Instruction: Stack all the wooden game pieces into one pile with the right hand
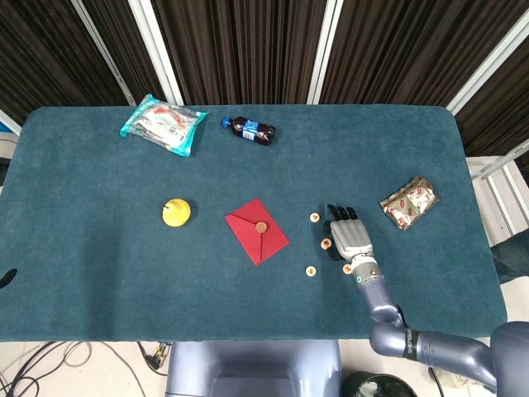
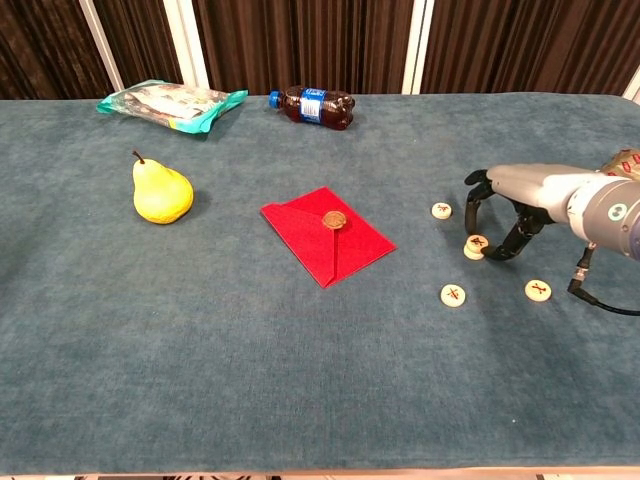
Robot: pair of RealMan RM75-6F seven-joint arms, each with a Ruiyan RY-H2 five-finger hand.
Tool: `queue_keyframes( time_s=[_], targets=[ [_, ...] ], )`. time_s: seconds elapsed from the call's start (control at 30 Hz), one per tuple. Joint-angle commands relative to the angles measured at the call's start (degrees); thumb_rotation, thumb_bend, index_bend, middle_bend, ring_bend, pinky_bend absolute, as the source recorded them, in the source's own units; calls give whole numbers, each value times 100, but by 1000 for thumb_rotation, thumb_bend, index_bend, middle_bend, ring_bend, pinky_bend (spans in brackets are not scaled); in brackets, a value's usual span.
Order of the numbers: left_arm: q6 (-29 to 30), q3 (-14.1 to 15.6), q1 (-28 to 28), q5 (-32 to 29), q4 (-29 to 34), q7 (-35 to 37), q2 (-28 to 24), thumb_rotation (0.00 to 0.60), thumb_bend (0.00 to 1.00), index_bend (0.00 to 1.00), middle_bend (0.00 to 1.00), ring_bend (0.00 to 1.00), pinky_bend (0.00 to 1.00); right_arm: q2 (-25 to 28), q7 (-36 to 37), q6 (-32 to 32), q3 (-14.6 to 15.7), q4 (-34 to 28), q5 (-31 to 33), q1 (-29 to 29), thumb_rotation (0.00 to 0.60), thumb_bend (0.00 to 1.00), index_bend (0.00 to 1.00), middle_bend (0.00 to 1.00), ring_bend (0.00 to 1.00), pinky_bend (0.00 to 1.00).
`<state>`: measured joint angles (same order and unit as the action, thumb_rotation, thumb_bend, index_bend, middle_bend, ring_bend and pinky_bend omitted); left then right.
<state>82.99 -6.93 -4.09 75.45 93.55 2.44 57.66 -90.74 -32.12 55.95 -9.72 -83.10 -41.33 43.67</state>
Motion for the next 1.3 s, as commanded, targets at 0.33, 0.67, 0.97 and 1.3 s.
queue_keyframes(
  time_s=[0.33,0.67,0.97,1.3],
  targets=[
    [-53,-13,-33,-19,0,7,9,600,146,79,4,0,0,233,-424,297,-215,-589,205,216,600,416,316,0,0,11],
    [-55,-19,-38,-26,10,12,8,600,145,78,3,0,0,-62,-1185,349,-639,-220,1368,825,600,416,309,0,0,11],
    [-76,-20,-34,-39,36,73,-24,600,145,78,3,0,0,-487,-1402,280,-738,428,1839,1172,600,416,309,0,0,11],
    [-88,-28,-27,-76,50,112,-45,600,146,78,3,0,0,-773,-1337,179,-708,980,1958,1222,600,416,370,0,0,11]
  ],
)
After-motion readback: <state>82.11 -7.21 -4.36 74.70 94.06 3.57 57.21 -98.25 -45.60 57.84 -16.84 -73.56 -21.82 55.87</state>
